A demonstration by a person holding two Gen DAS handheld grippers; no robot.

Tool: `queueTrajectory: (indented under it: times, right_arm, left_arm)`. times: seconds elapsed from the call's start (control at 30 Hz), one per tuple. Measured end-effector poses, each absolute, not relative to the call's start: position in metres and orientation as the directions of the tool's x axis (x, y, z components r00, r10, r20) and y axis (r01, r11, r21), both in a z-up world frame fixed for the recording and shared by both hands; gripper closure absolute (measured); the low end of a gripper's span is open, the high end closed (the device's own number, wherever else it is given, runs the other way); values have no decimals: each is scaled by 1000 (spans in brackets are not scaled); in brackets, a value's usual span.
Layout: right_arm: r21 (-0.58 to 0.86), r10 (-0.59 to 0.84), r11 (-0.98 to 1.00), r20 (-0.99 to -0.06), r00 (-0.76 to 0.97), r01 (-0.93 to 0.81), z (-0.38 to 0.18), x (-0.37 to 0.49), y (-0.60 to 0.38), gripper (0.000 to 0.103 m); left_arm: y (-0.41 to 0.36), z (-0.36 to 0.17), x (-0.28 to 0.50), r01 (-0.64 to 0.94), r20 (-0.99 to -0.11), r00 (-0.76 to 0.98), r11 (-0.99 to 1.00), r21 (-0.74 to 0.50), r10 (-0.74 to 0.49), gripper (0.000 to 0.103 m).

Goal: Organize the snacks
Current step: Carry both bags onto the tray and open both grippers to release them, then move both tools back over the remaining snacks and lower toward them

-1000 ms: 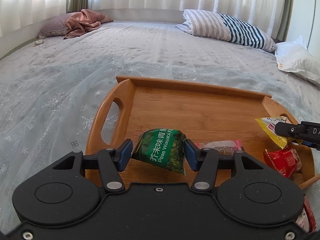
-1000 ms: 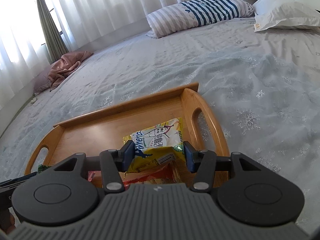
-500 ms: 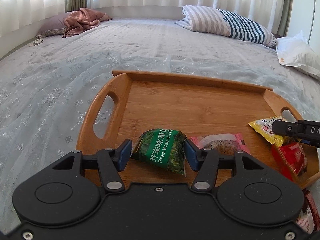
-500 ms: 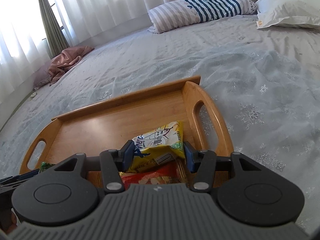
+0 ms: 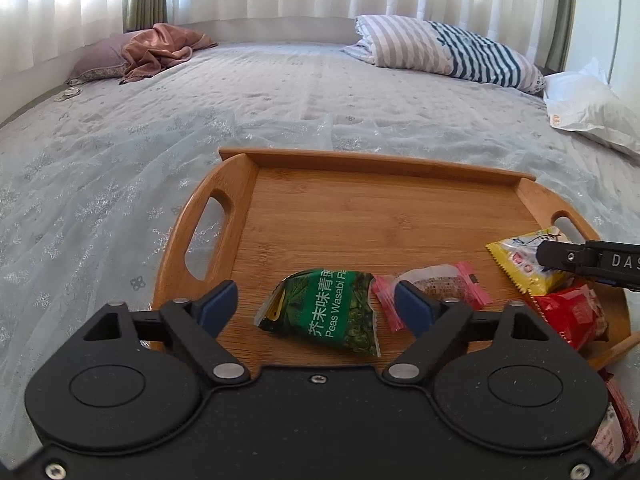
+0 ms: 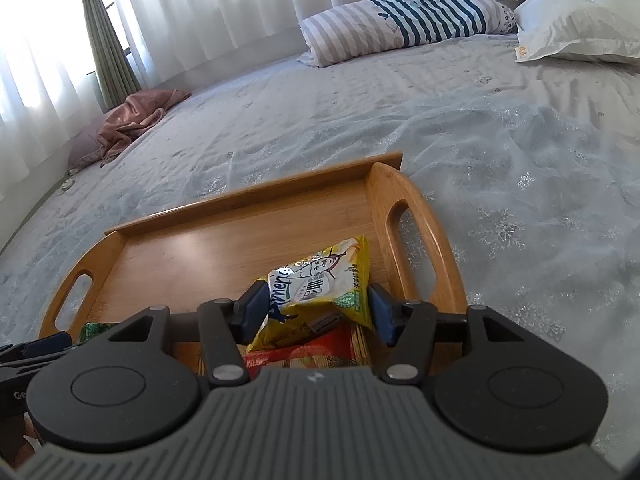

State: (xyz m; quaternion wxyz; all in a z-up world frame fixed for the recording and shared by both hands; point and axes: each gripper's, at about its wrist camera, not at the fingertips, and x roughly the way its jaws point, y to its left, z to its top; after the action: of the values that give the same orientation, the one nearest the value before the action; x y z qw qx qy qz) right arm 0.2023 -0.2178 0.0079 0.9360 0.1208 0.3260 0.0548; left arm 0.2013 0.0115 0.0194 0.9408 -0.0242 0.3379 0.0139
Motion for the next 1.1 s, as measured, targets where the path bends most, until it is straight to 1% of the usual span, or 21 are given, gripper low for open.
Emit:
queueTrajectory:
  times: [0.13,0.3,0.6,0.83,0.97,1.1]
  right_arm:
    - [236,179,971,-580,795,-46,15,194,-216,19]
    - [206,188,975,-548,815,-87,27,175,-211,13]
    - [151,199,978,-501,842,-141,39,131,-206,8]
    - [109,199,980,-484,852,-166,37,101,-202,3]
    - [76,189,982,-472,861,-173,36,86,-200,2]
    - [73,194,981,-470,861,-181,34,74,-202,1]
  left_arm:
    - [12,27,192,-25,-630,777,999,-28,2,8]
    - [13,35,172,0,-620,784,999,-43,-26,4]
    - [7,53,127,57,-587,807,998,-16,-55,0]
    - [6,66,98,94,-585,804,994,-55,-108,0]
    - [7,72,82,106,-586,800,992,-74,-129,0]
    - [12,77,69,101,-587,798,991,-91,-135,0]
